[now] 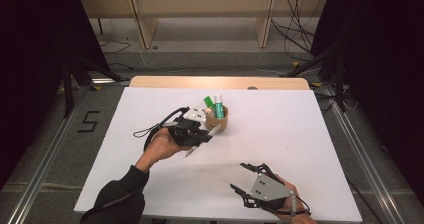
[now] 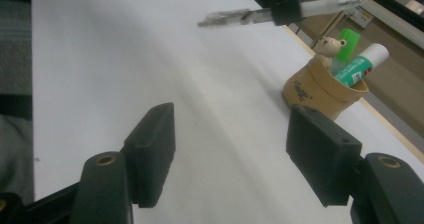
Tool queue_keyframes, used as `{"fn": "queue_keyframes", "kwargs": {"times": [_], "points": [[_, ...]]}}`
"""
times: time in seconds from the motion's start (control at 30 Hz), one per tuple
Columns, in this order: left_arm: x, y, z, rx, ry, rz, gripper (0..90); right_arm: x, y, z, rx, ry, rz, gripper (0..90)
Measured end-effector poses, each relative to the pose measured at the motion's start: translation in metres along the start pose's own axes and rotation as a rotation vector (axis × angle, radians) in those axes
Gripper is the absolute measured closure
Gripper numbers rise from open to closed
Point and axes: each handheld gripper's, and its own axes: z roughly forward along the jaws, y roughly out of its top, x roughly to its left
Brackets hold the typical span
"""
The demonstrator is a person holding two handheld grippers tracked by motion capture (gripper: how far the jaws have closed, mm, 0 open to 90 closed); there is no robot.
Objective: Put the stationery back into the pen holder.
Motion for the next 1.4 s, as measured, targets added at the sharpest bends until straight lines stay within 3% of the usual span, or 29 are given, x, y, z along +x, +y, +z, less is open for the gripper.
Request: {"fn": "queue_keyframes", "kwargs": {"times": [0.2, 0.5, 0.63, 0.87, 1.13, 1.4], "points": [[0.016, 0.012, 0.005, -0.153, 0.017, -0.14, 79.2, -0.001, -0.005, -0.008, -0.018, 0.014, 0.09, 34.3], [0.032, 0.026, 0.009, -0.281, 0.048, -0.23, 79.2, -0.001, -0.012, -0.011, -0.004, 0.019, 0.124, 34.3], [0.038, 0.033, 0.013, -0.311, 0.061, -0.26, 79.2, -0.001, -0.012, -0.012, -0.004, 0.021, 0.144, 33.6], [0.046, 0.039, 0.024, -0.356, 0.064, -0.271, 79.2, -0.004, -0.018, -0.011, 0.01, 0.035, 0.228, 33.3], [0.057, 0.042, 0.037, -0.414, 0.079, -0.345, 79.2, -0.001, -0.018, -0.007, 0.024, 0.056, 0.213, 33.3], [0.064, 0.043, 0.05, -0.443, 0.084, -0.366, 79.3, 0.001, -0.019, -0.005, 0.031, 0.069, 0.207, 33.4]]}}
